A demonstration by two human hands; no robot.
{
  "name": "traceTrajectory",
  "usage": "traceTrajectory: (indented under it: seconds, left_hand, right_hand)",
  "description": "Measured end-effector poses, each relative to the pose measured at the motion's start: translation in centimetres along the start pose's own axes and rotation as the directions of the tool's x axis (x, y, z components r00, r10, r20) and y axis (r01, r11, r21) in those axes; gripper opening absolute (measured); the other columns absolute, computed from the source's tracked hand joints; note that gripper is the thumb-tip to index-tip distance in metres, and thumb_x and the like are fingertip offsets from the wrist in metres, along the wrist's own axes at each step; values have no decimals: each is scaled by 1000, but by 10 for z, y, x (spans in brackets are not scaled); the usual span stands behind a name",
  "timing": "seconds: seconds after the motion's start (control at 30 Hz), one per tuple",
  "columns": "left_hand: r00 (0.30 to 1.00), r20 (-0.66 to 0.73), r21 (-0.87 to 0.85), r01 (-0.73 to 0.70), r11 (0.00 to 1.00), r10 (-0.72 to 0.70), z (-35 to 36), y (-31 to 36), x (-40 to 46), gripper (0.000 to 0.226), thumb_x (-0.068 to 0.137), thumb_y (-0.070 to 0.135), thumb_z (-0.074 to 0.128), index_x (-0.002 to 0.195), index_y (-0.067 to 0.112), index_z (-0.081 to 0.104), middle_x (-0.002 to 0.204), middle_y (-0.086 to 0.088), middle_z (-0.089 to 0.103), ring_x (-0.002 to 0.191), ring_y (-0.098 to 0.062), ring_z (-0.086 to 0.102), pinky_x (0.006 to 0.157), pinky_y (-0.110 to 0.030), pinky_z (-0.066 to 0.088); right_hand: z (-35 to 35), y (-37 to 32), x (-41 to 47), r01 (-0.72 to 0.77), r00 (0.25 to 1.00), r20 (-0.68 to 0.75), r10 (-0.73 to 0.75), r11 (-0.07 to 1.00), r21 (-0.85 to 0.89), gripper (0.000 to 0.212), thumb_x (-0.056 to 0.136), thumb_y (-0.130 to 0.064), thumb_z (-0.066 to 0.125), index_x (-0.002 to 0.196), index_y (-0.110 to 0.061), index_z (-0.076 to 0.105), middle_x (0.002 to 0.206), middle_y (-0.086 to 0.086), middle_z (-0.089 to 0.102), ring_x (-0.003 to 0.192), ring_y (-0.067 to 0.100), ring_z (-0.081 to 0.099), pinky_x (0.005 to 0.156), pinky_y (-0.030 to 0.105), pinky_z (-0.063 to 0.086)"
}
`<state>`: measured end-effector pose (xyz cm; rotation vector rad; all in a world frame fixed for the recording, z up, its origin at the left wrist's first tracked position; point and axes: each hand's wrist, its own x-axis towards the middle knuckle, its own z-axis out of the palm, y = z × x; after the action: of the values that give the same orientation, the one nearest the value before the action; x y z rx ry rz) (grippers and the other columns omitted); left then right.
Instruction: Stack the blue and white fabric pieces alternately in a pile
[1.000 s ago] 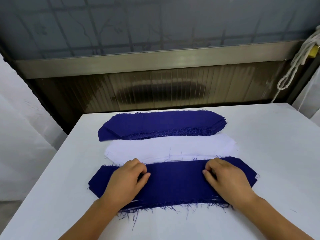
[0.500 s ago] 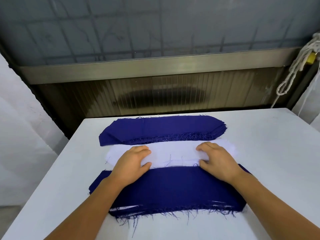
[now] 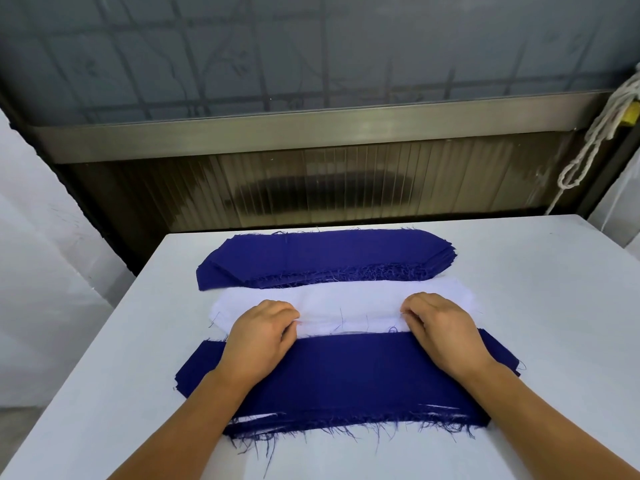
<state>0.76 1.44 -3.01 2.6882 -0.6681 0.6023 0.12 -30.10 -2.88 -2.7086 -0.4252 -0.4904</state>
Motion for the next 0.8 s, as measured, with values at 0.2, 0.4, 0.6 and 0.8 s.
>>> traceTrajectory:
  seconds: [0.2, 0.4, 0.6, 0.8]
  left_hand:
    - [998, -17, 28, 63, 998, -62, -3, 2, 0, 24, 73, 10, 77, 74, 21, 56, 69, 13, 49, 63, -10, 45, 55, -20, 36]
    - [998, -19, 22, 61, 998, -61, -2, 3, 0, 9, 82, 16, 72, 83, 22, 66, 69, 14, 51, 62, -8, 45, 55, -21, 40]
    - [989, 7, 13, 146, 989, -146, 0, -1, -1, 20, 76, 7, 73, 93, 18, 71, 83, 11, 62, 71, -10, 55, 59, -20, 44]
    - [969, 83, -65, 240, 969, -235, -7, -5, 1, 12, 88, 14, 64, 98, 20, 68, 93, 15, 62, 79, -6, 54, 69, -22, 47]
  right_hand:
    - [-3, 1, -1, -18, 999, -31, 20, 997, 78, 14, 82, -8, 73, 82, -16, 61, 80, -8, 60, 72, 15, 55, 66, 25, 45]
    - [-2, 4, -3, -31, 997, -61, 42, 984, 174, 8, 91, -13, 61, 91, -21, 59, 87, -13, 59, 79, 10, 54, 72, 21, 39]
    - [6, 11, -1, -188, 977, -80, 199, 974, 126, 15, 83, -8, 63, 92, -20, 62, 89, -10, 62, 78, 12, 52, 72, 24, 38]
    - [3, 10, 2, -203, 971, -107, 214, 974, 101, 16, 81, -5, 64, 86, -20, 65, 85, -11, 64, 73, 7, 48, 74, 24, 37]
